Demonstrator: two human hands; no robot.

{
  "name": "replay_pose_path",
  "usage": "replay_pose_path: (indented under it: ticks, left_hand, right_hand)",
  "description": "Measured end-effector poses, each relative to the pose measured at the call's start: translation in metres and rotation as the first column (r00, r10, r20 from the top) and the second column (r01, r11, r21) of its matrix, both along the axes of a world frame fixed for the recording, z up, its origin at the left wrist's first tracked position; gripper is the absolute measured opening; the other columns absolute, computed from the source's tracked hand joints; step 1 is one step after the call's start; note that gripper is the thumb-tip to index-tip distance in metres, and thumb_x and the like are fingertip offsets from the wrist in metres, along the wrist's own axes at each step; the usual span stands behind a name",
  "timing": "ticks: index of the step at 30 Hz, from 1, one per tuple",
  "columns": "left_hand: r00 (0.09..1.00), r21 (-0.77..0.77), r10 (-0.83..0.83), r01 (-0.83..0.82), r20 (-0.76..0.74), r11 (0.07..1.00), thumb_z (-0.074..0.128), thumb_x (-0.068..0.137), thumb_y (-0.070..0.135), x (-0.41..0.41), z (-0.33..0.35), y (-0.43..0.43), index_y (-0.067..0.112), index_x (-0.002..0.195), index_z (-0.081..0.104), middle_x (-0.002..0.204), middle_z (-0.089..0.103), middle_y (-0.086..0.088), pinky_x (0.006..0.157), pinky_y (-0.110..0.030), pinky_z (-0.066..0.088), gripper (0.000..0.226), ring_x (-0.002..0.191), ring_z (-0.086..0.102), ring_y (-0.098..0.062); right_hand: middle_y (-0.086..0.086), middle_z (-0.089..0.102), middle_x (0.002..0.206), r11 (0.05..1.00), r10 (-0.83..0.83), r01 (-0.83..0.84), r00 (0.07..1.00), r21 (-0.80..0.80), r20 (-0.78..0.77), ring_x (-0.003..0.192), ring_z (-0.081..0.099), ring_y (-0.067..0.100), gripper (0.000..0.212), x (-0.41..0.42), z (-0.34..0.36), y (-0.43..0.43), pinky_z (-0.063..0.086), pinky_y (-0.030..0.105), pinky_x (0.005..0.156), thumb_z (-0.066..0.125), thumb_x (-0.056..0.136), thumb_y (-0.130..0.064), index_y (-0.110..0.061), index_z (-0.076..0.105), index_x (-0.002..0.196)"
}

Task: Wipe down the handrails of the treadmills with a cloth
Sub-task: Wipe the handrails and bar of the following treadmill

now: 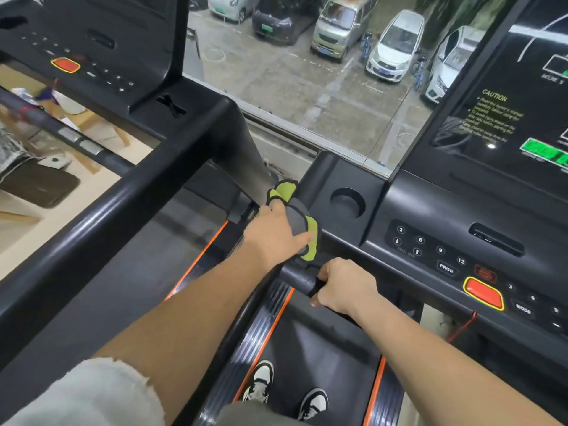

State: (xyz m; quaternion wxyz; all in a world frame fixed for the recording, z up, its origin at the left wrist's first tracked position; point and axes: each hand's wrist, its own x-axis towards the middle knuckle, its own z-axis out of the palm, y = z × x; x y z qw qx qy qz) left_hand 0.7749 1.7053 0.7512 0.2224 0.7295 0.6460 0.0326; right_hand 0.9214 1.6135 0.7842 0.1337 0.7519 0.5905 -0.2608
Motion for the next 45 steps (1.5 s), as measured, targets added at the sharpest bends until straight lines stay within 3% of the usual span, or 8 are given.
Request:
replay_pose_path:
  ticks: [7,18,21,26,30,35,38,45]
  left_hand:
    - [0.98,0.016,-0.022,0.025,-0.197,1.0,0.043,0.088,0.08,-0.073,-0.003,-0.103,0.017,0.121,0.037,0.119,0.052,-0.003,0.079,-0.035,0.051,0.071,0.1,0.065,-0.024]
    - [0.992,-0.003,0.099,-0.099,0.073,0.995,0.051,0.094,0.069,-0.018,0.0,-0.03,0.009,0.129,0.04,0.125,0.055,-0.014,0.083,-0.038,0.045,0.071,0.111,0.062,-0.035]
    - [0.999,0.079,0.042,-0.041,0.0,0.996,0.053,0.093,0.067,-0.05,-0.006,-0.086,0.009,0.138,0.038,0.125,0.049,-0.011,0.093,-0.036,0.045,0.075,0.114,0.057,-0.03]
    - [0.989,0.117,0.045,-0.029,-0.14,0.993,0.043,0.088,0.074,-0.105,-0.012,-0.176,0.017,0.124,0.043,0.115,0.05,-0.001,0.077,-0.036,0.051,0.068,0.105,0.061,-0.024]
    - [0.969,0.061,0.14,-0.13,-0.205,0.99,0.041,0.09,0.078,-0.085,-0.005,-0.153,0.017,0.126,0.039,0.117,0.051,-0.004,0.081,-0.04,0.052,0.071,0.107,0.063,-0.028]
    - [0.964,0.115,0.235,-0.221,-0.127,0.968,0.054,0.088,0.075,-0.041,-0.007,-0.109,0.012,0.135,0.038,0.123,0.051,-0.011,0.084,-0.043,0.054,0.081,0.107,0.062,-0.034]
    - [0.95,0.205,0.223,-0.179,-0.219,0.962,0.057,0.087,0.072,-0.048,-0.008,-0.146,0.011,0.137,0.037,0.121,0.049,-0.008,0.082,-0.04,0.052,0.081,0.105,0.058,-0.03]
    - [0.907,0.152,0.296,-0.261,-0.301,0.953,0.053,0.082,0.079,-0.106,-0.016,-0.232,0.023,0.125,0.043,0.118,0.055,0.005,0.113,-0.056,0.032,0.071,0.109,0.062,-0.024]
  right_hand:
    - [-0.008,0.068,0.079,1.0,-0.004,0.004,1.0,0.008,0.001,0.079,0.067,0.019,0.031,0.0,-0.004,0.0,0.047,0.024,0.06,0.079,0.063,-0.041,-0.022,0.069,0.085]
    - [-0.012,0.069,0.092,0.988,-0.007,0.006,1.0,0.152,0.01,0.095,0.066,0.021,0.02,-0.009,-0.009,-0.028,0.054,0.029,0.077,0.063,0.08,-0.041,-0.034,0.066,0.098]
    - [-0.01,0.069,0.108,0.984,-0.007,0.003,1.0,0.177,0.019,0.108,0.065,0.022,0.025,-0.013,-0.009,-0.034,0.05,0.03,0.078,0.062,0.086,-0.039,-0.033,0.066,0.11]
    - [-0.004,0.066,0.107,0.989,0.089,-0.088,0.996,0.122,0.005,0.1,0.064,0.025,0.017,-0.013,-0.002,-0.032,0.054,0.033,0.076,0.061,0.085,-0.034,-0.026,0.059,0.1]
    - [-0.001,0.061,0.128,0.97,0.145,-0.128,0.987,0.206,-0.066,0.12,0.059,0.027,0.048,-0.021,0.01,-0.042,0.053,0.039,0.091,0.066,0.089,-0.042,-0.021,0.056,0.13]
    - [0.002,0.063,0.127,0.934,0.199,-0.085,0.93,0.348,-0.309,0.117,0.059,0.024,0.03,-0.032,0.009,-0.063,0.051,0.039,0.093,0.052,0.103,-0.03,-0.019,0.063,0.128]
    - [0.007,0.064,0.131,0.941,0.174,-0.011,0.873,0.338,-0.456,0.121,0.057,0.022,0.033,-0.037,0.004,-0.075,0.039,0.024,0.092,0.042,0.108,-0.024,-0.012,0.063,0.13]
    - [-0.002,0.029,0.166,0.948,0.263,-0.091,0.76,0.304,-0.594,0.153,0.023,0.009,0.052,-0.079,-0.019,-0.107,0.016,0.018,0.119,0.036,0.11,-0.029,-0.014,0.031,0.16]
